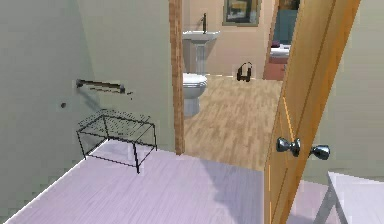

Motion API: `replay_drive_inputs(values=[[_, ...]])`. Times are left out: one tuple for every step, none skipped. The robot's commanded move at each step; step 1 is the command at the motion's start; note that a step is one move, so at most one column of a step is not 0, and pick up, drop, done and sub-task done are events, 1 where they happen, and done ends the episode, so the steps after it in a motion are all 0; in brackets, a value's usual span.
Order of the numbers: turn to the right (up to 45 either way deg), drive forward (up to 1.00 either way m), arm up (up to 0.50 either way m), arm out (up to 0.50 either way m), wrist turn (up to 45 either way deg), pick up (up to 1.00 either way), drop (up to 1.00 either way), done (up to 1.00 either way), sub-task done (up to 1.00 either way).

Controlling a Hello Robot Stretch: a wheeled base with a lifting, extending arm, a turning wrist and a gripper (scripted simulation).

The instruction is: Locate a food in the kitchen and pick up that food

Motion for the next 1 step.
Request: replay_drive_inputs(values=[[0.0,0.0,0.0,0.48,0.0,0.0,0.0,0.0,0.0]])
